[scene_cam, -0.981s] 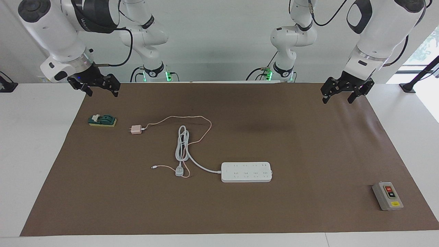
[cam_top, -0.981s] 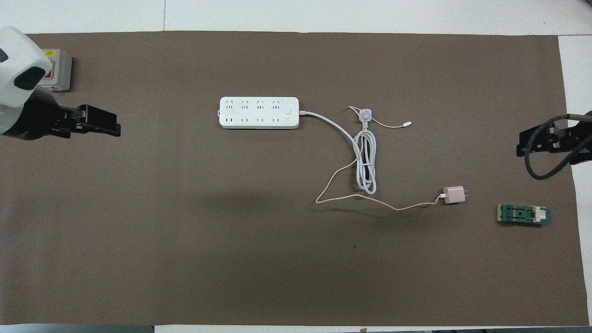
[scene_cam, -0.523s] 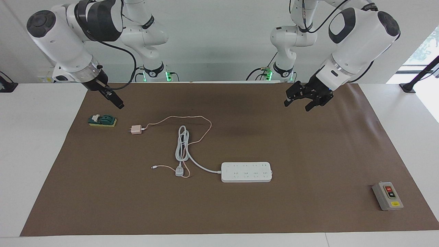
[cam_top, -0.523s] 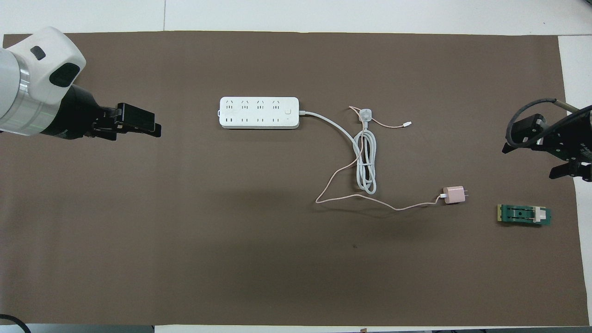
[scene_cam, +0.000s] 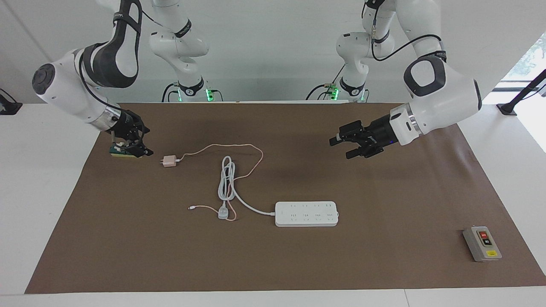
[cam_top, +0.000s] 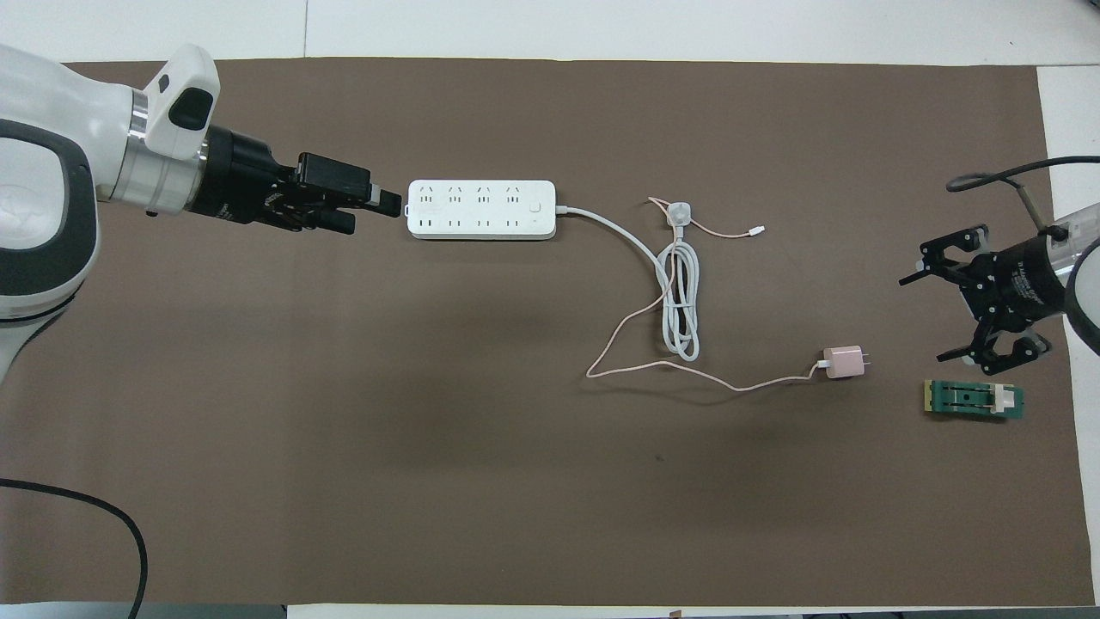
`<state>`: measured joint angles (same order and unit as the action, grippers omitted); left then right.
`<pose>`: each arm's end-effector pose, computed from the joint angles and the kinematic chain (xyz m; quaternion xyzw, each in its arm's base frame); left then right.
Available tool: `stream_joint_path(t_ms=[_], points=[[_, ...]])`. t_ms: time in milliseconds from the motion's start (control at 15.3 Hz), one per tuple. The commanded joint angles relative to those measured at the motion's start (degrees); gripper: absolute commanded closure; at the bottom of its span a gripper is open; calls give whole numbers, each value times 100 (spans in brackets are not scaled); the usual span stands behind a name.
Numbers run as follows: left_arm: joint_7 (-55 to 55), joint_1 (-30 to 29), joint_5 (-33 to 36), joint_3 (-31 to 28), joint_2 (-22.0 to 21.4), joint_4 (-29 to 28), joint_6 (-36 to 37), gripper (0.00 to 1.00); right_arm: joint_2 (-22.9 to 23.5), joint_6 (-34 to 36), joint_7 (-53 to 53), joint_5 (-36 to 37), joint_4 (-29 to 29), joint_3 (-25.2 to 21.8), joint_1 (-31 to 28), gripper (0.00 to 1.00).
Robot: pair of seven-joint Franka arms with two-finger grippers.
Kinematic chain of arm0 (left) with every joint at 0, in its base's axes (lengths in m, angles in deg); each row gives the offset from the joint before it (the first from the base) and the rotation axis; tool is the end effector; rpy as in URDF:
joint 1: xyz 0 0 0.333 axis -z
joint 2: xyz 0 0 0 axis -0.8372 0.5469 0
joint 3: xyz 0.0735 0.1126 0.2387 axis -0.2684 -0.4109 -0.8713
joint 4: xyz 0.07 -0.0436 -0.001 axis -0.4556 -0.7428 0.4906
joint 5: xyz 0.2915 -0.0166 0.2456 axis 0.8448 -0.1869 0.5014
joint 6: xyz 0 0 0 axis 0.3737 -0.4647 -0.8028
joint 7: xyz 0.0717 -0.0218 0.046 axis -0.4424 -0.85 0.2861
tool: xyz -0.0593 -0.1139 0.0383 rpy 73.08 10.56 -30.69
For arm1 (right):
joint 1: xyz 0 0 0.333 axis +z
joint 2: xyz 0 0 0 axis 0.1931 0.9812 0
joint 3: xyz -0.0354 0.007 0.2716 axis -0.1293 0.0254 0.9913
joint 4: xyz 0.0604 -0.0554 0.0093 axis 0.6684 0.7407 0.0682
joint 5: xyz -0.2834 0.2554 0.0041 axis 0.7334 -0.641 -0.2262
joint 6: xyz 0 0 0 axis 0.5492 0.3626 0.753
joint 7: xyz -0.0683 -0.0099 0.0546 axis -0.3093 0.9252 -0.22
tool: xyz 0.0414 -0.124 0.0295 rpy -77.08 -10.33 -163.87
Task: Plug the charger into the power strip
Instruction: 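Grasp the power strip end with the left gripper while the right gripper approaches, then hold the strip with the left gripper while the right gripper lowers to charger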
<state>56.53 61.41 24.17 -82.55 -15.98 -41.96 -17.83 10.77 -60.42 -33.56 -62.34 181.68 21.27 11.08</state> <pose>0.5857 -0.1942 0.4363 0.8954 -0.0513 -0.0379 0.4406 0.5222 -0.0588 0.3751 -0.7695 0.6138 0.1667 0.0583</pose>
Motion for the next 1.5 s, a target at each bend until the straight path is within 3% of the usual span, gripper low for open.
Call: stream_joint_path(t_ms=[0,262,458,720,1439], points=[[996,-43,-1119,12,-50,-705,-182,0,40,-303,-330,-220,272,48,23,0],[2544,-140,-2597,21,74,-1706,-16,0,-47,-882,-120,-545,991,48,-118,0],[3056,-87,-3162,21,144,-2174,125,0,-21,-1226,223,-590,1151,48,-118,0],[3242,-87,-3892,21,732,-2166,793,0,23,-1605,1267,-1011,1651,48,-380,0],[3320,660,-4780,12,997,-1886,275,0,524,-2035,1595,-1249,1907,48,-390,0]])
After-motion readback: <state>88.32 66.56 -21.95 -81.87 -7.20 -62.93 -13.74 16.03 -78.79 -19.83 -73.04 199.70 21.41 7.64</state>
